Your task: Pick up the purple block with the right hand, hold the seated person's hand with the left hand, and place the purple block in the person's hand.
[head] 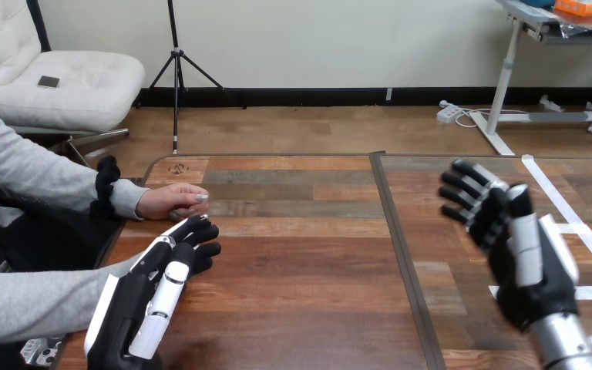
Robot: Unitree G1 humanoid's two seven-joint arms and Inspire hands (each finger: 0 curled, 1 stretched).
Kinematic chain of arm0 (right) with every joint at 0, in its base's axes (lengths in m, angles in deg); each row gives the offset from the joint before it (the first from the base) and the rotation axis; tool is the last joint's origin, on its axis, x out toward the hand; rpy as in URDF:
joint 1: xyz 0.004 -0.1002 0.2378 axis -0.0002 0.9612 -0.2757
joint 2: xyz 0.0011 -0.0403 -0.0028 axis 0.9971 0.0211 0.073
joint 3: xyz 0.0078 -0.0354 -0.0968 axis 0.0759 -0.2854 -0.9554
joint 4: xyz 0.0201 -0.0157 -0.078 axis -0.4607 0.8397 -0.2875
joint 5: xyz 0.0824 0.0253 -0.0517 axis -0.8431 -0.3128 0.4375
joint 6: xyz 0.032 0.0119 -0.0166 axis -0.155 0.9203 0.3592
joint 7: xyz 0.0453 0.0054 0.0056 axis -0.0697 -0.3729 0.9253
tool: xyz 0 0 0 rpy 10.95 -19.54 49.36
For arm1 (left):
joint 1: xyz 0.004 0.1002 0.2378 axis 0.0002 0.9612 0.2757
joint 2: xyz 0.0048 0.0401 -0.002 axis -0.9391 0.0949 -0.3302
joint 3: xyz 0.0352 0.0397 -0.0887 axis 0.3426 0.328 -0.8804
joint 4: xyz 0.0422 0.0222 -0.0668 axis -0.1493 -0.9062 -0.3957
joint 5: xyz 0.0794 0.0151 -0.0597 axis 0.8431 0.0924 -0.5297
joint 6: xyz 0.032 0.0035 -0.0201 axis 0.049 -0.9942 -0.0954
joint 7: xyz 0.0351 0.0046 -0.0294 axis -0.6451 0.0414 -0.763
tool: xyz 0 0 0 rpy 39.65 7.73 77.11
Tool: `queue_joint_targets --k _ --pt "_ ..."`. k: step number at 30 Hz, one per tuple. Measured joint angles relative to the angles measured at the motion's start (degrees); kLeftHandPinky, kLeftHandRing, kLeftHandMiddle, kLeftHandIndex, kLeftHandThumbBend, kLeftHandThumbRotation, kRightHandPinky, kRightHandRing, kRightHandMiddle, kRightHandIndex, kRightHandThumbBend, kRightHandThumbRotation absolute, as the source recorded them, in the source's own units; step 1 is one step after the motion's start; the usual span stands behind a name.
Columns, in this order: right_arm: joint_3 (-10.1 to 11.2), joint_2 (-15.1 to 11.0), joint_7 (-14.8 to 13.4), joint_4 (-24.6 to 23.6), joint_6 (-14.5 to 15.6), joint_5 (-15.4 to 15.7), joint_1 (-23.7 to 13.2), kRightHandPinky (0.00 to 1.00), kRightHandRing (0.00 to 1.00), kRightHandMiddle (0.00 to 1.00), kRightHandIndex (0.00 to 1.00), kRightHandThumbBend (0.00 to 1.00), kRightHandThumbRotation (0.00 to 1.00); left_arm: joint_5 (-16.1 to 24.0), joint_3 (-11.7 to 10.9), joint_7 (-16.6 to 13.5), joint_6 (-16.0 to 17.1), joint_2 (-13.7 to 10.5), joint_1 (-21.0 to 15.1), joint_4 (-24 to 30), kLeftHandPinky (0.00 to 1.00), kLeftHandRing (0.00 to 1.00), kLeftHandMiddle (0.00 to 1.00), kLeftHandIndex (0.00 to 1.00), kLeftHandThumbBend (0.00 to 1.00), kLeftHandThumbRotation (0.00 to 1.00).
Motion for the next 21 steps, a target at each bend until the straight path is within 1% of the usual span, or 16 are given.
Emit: queue_joint_targets --k 5,9,16,19,21 --pt "1.19 -1.20 -1.26 3.37 -2.07 0.88 -2.17 0.85 0.85 0.85 0.85 0.80 0.96 0.12 0.00 0.05 0.01 -0.01 -0.08 0.00 0.81 0.79 0.81 0.80 0.37 0.81" --pt "2.09 -2.13 -2.03 7.00 -3.46 0.91 -4.24 0.86 0.86 0.86 0.86 0.79 0.94 0.11 0.00 0.11 0.01 -0.01 -0.18 0.00 0.81 0.79 0.81 0.80 0.38 0.81" --pt "3.48 -3.98 -3.31 12.71 -4.32 1.08 -7.29 0.86 0.87 0.87 0.86 0.80 0.91 0.21 0.00 0.09 0.01 -0.01 -0.33 0.00 0.81 0.79 0.81 0.80 0.39 0.81" --pt "3.90 -4.92 -4.21 15.27 -5.12 1.80 -8.42 0.85 0.87 0.87 0.86 0.80 0.90 0.21 0.00 0.09 0.01 0.00 -0.34 0.00 0.81 0.79 0.81 0.80 0.39 0.81" --pt "4.13 -5.52 -4.79 16.81 -5.74 2.27 -9.07 0.84 0.87 0.86 0.86 0.78 0.90 0.20 0.00 0.09 0.01 0.00 -0.34 0.00 0.80 0.79 0.81 0.80 0.39 0.80"
